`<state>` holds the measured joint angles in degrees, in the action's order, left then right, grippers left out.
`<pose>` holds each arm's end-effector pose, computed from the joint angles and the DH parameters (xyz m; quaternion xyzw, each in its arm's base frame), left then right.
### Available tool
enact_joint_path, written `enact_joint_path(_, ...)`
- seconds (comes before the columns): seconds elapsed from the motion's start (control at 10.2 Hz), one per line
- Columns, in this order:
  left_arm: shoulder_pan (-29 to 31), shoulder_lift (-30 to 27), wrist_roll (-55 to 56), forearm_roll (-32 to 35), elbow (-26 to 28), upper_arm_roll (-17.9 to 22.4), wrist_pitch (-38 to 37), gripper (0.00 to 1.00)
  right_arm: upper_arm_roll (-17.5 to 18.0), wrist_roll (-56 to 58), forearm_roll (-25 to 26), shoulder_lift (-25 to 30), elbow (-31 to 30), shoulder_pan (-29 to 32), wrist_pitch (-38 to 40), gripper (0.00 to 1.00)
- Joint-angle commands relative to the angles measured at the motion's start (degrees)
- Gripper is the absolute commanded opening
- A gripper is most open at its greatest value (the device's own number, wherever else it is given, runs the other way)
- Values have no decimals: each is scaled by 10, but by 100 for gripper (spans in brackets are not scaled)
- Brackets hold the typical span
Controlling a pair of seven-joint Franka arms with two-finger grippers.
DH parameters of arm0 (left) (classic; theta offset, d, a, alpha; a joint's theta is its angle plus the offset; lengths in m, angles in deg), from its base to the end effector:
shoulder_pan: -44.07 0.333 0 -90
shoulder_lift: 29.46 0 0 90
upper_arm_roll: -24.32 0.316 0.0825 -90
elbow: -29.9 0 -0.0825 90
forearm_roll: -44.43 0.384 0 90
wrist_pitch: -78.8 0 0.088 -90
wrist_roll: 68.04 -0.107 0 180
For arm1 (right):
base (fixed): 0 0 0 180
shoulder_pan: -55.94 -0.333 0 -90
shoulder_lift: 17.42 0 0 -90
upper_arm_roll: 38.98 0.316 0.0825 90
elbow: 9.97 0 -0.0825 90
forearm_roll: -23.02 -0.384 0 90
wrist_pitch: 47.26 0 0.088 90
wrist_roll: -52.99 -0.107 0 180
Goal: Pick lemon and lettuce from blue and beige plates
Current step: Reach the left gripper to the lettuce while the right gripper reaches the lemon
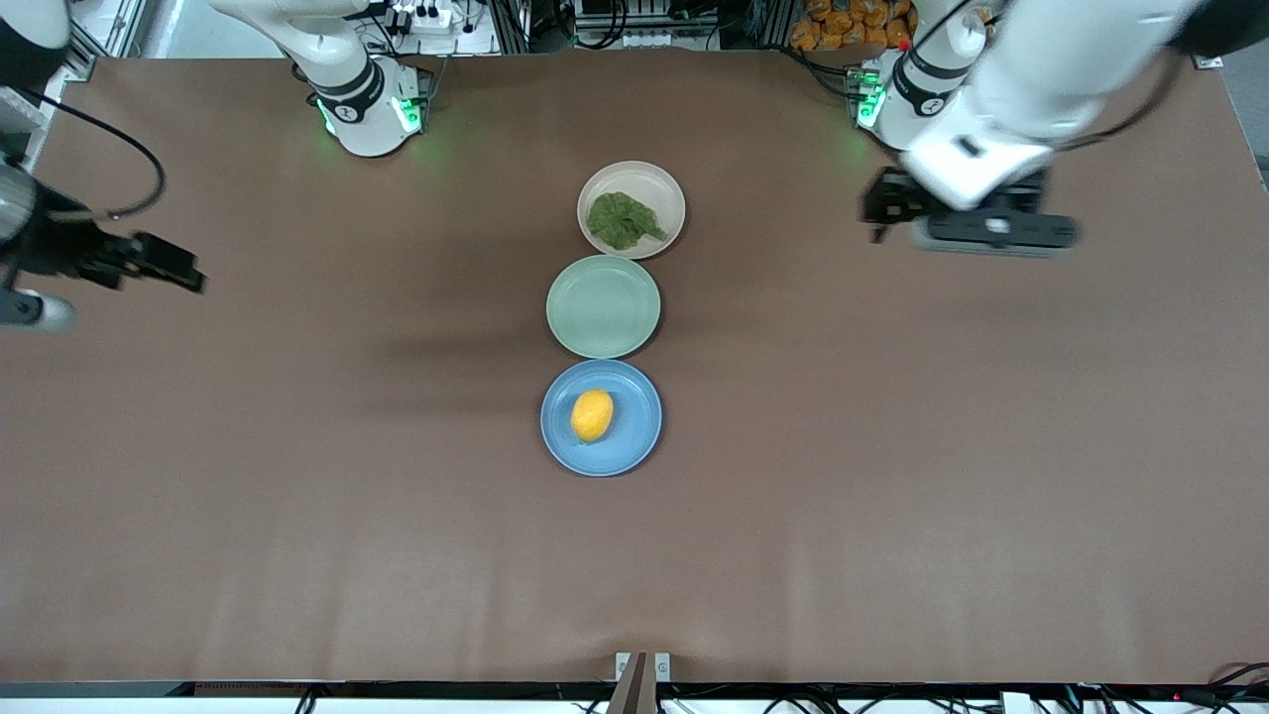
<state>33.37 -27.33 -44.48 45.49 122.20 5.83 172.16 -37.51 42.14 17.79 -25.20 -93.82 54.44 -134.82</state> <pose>0.4991 -0.2731 0.5908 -0.9987 0.0497 0.0060 0.0067 0.5896 0.0396 0.5940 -0.9959 0.0683 0.0409 0.0428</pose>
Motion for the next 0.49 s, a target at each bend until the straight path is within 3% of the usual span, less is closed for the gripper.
enact_joint_path(0.0,-76,35,101,-5,5,1,25,100,2,-108,-21,-58,12,-44,-62,100)
enact_joint_path(0.2,-139,65,176,2,17,0,56,100,2,-225,-20,-113,13,-99,-144,100)
enact_joint_path(0.39,-181,102,275,3,40,-26,112,100,2,-313,-19,-167,18,-148,-213,100)
